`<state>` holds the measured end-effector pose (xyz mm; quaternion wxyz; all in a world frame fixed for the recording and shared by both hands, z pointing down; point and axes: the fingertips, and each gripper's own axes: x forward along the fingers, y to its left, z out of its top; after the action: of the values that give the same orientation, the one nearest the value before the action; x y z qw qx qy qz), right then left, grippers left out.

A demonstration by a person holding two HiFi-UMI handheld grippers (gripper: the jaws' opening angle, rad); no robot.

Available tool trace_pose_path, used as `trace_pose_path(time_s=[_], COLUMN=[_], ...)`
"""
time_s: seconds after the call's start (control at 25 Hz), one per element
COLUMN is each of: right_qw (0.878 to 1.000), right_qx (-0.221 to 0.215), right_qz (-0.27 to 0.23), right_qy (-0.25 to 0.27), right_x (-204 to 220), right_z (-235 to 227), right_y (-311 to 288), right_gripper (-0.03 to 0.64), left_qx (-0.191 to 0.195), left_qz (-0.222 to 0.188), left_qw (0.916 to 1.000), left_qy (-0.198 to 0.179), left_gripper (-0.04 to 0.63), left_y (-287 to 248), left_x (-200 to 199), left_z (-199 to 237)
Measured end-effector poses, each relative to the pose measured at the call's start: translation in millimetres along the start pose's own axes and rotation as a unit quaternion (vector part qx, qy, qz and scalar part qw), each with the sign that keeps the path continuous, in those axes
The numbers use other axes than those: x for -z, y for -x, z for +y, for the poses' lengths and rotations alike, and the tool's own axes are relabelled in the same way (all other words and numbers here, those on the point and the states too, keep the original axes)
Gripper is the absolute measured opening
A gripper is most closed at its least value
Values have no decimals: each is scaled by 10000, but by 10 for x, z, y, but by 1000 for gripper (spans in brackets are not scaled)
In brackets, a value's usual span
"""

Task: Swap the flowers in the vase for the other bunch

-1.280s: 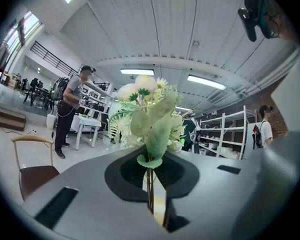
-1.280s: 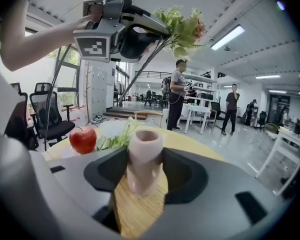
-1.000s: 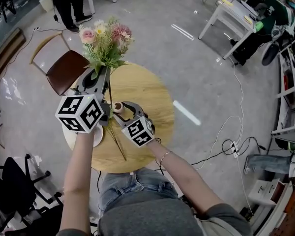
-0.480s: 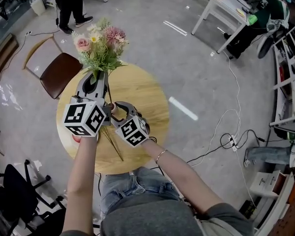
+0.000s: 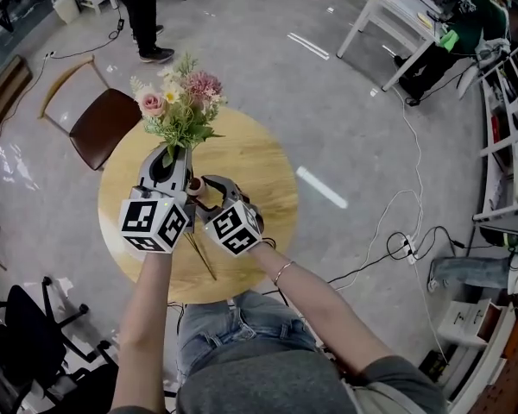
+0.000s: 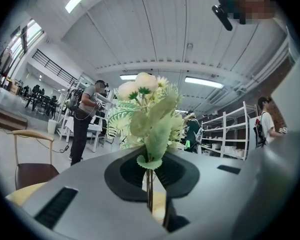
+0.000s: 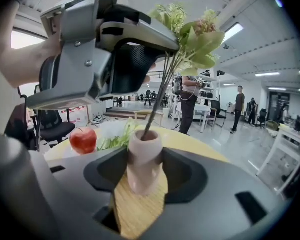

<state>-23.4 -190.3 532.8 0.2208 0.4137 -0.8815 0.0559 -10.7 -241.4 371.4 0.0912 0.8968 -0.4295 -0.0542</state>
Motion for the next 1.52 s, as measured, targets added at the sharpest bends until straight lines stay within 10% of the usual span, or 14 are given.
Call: trace_pose_path(time_s=[1.52], right_qw=[10000], right_qx=[0], right_qz=[31], right_qy=[-6], right_x=[9], right_z=[12], right_y=[-6], right_gripper=[225], left_qx=[-306], left_qz=[1708], left_qw=[9841], left_qy=[-365], left_gripper=[179], left_y=[454], left_x=[777], left_z=[-107])
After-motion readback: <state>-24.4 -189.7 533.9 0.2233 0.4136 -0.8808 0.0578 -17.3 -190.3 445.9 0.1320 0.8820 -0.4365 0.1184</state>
